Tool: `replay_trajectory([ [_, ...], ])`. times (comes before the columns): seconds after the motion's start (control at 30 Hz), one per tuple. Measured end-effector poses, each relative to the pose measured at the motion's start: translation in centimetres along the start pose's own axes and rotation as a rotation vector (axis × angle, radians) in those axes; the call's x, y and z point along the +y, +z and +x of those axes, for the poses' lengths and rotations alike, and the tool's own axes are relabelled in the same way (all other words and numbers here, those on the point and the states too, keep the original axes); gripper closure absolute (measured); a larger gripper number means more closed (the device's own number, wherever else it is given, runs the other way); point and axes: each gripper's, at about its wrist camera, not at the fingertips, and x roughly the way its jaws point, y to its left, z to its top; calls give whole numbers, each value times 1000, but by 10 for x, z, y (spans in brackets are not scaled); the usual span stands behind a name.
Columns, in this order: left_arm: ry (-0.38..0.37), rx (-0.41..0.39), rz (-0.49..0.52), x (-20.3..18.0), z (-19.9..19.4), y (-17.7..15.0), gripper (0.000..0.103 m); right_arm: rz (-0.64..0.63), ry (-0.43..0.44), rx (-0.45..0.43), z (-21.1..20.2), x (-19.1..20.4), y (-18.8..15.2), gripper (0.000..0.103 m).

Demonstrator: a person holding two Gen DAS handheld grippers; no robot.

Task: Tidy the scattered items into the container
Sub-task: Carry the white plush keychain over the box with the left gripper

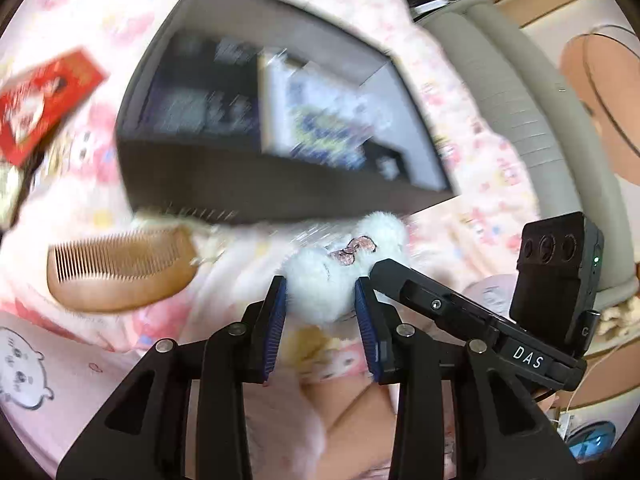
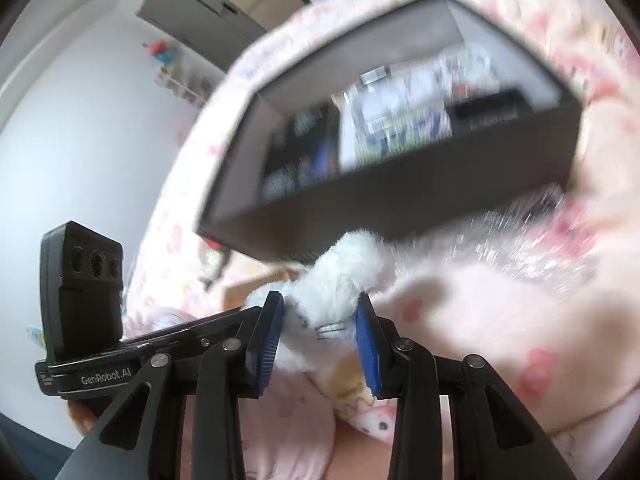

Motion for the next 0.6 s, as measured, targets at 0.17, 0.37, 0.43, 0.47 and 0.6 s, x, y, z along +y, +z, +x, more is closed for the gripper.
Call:
replay_trajectory([
  [0.17, -33, -72, 66, -33, -9, 51, 68, -57, -4, -86, -29, 22, 36, 71],
  [0.37, -19, -93, 56, -27, 4, 129, 68, -117, -47, -61, -12, 24, 131, 72],
  [0.43, -14, -74, 35, -19, 22, 156, 68, -121, -71, -32, 5, 17, 159, 72],
  [0.47, -3, -61, 24, -14, 35, 169, 68, -121, -86, -13, 15, 12, 172, 72],
  [0.6, 52, -6, 8, 0, 85, 211, 71, -119, -153, 47, 50, -7, 210, 72],
])
